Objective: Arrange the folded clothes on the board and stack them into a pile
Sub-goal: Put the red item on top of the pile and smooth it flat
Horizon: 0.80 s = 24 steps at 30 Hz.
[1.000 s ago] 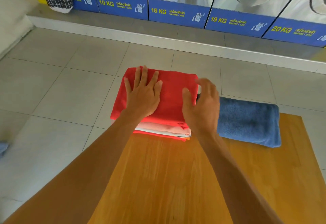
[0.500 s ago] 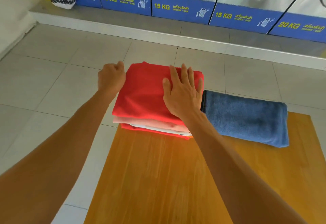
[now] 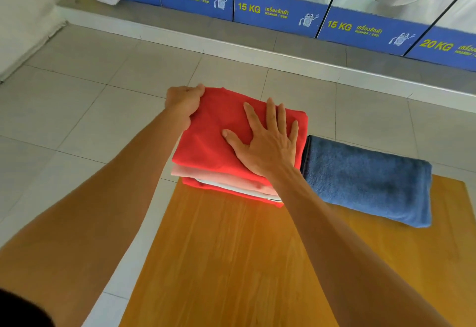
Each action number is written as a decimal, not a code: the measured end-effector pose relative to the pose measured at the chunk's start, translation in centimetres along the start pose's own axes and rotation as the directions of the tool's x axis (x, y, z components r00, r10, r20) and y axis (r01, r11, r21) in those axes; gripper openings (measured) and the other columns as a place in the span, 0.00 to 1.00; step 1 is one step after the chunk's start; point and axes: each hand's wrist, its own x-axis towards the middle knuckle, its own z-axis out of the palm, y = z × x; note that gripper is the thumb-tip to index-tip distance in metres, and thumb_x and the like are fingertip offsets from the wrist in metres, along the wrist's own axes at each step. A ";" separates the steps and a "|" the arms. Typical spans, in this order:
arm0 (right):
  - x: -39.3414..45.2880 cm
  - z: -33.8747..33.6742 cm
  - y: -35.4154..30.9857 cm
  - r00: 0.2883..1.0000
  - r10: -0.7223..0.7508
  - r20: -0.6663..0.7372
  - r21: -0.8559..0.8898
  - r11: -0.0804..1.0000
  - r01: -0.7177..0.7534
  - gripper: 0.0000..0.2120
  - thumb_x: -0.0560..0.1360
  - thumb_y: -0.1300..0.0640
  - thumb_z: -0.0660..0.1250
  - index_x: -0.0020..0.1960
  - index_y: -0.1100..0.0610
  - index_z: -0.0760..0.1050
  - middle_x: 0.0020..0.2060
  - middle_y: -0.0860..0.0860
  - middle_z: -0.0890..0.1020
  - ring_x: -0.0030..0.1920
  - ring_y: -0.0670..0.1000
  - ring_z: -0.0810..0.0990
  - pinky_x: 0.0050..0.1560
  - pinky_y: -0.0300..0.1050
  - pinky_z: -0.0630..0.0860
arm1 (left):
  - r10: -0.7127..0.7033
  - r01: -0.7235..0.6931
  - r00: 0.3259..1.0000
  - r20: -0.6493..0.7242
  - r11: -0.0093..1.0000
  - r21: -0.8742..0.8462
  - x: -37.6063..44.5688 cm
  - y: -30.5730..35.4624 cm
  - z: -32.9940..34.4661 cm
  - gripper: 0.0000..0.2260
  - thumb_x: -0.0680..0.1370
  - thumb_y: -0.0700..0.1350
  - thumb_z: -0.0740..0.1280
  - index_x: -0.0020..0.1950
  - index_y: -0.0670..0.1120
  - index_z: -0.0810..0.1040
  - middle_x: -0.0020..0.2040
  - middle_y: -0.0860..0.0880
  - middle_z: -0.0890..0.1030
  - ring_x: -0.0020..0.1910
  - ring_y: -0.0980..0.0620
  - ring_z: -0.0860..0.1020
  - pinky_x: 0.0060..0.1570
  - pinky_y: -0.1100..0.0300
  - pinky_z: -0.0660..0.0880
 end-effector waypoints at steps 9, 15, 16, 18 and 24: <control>0.1 0.0 -0.2 1.000 0.001 0.024 0.011 1.000 -0.001 0.42 0.72 0.21 0.46 0.81 0.36 0.46 0.83 0.51 0.41 0.82 0.56 0.37 0.79 0.66 0.36 | -0.097 -0.001 0.920 0.379 0.968 0.250 -6.0 -3.7 -6.6 0.19 0.75 0.64 0.65 0.49 0.48 0.80 0.48 0.50 0.84 0.49 0.48 0.83 0.44 0.56 0.77; 0.3 0.0 -0.1 1.000 0.005 0.027 0.008 1.000 -0.005 0.43 0.71 0.19 0.46 0.81 0.36 0.46 0.83 0.50 0.41 0.82 0.56 0.37 0.79 0.66 0.37 | -0.142 0.163 0.926 0.349 0.986 -0.030 -5.8 -5.6 -7.3 0.15 0.74 0.52 0.72 0.53 0.43 0.80 0.52 0.47 0.82 0.45 0.51 0.80 0.42 0.59 0.75; 0.3 0.0 -0.1 1.000 0.007 0.026 0.009 1.000 -0.007 0.43 0.71 0.19 0.46 0.81 0.36 0.46 0.83 0.50 0.41 0.82 0.56 0.37 0.79 0.66 0.36 | -0.132 0.146 0.931 0.339 0.989 -0.016 -5.7 -5.8 -7.3 0.17 0.74 0.53 0.72 0.54 0.42 0.80 0.52 0.47 0.83 0.46 0.50 0.81 0.43 0.58 0.76; 0.1 0.0 -0.2 1.000 0.010 0.022 0.004 1.000 -0.010 0.43 0.71 0.20 0.46 0.81 0.36 0.46 0.83 0.50 0.41 0.82 0.56 0.37 0.79 0.66 0.36 | -0.105 0.093 0.934 0.340 0.994 0.049 -5.9 -5.5 -7.2 0.20 0.75 0.57 0.70 0.56 0.42 0.81 0.52 0.45 0.84 0.48 0.47 0.82 0.48 0.55 0.78; 0.2 -1.1 -0.1 0.997 -0.034 0.066 0.017 0.999 0.033 0.44 0.72 0.22 0.48 0.82 0.40 0.45 0.83 0.53 0.39 0.82 0.57 0.35 0.78 0.67 0.36 | 0.532 -0.414 0.836 -0.134 0.773 0.481 -6.8 -2.5 -4.7 0.15 0.78 0.46 0.61 0.63 0.44 0.77 0.60 0.49 0.80 0.60 0.48 0.76 0.60 0.54 0.70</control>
